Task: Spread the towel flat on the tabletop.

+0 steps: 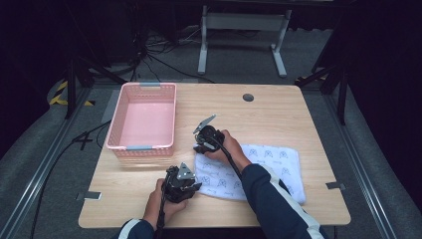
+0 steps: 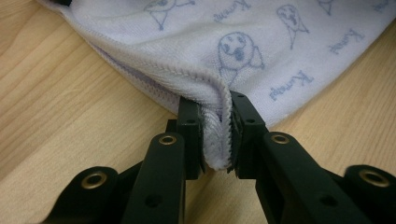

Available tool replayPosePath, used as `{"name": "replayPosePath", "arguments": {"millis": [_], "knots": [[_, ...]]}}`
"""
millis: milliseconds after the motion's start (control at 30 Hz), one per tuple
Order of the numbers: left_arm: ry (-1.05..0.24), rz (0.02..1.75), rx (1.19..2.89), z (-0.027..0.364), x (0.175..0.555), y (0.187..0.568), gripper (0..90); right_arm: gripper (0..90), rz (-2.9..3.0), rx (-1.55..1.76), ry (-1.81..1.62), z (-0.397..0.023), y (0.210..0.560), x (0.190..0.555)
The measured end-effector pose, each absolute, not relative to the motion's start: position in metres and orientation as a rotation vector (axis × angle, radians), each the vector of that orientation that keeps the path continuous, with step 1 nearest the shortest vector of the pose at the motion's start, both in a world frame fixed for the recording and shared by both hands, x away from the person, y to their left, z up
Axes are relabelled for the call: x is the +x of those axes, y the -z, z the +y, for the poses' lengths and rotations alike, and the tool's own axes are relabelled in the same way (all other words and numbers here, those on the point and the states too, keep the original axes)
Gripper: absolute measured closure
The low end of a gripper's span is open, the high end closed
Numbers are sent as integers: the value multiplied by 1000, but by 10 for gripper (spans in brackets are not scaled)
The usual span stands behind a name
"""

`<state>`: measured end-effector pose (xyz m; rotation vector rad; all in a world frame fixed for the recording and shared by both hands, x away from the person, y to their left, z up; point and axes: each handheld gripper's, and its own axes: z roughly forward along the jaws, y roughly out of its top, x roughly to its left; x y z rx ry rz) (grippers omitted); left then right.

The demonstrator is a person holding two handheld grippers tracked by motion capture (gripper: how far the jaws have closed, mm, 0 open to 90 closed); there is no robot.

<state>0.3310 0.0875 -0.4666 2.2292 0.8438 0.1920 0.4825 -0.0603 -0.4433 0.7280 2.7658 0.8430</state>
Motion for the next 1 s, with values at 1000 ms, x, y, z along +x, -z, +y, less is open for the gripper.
{"name": "replayPosePath", "arguments": {"millis": [1000], "knots": [[-422,550,2170,52,322,374,792,791,2623,557,-1217,-128,338,463]]}}
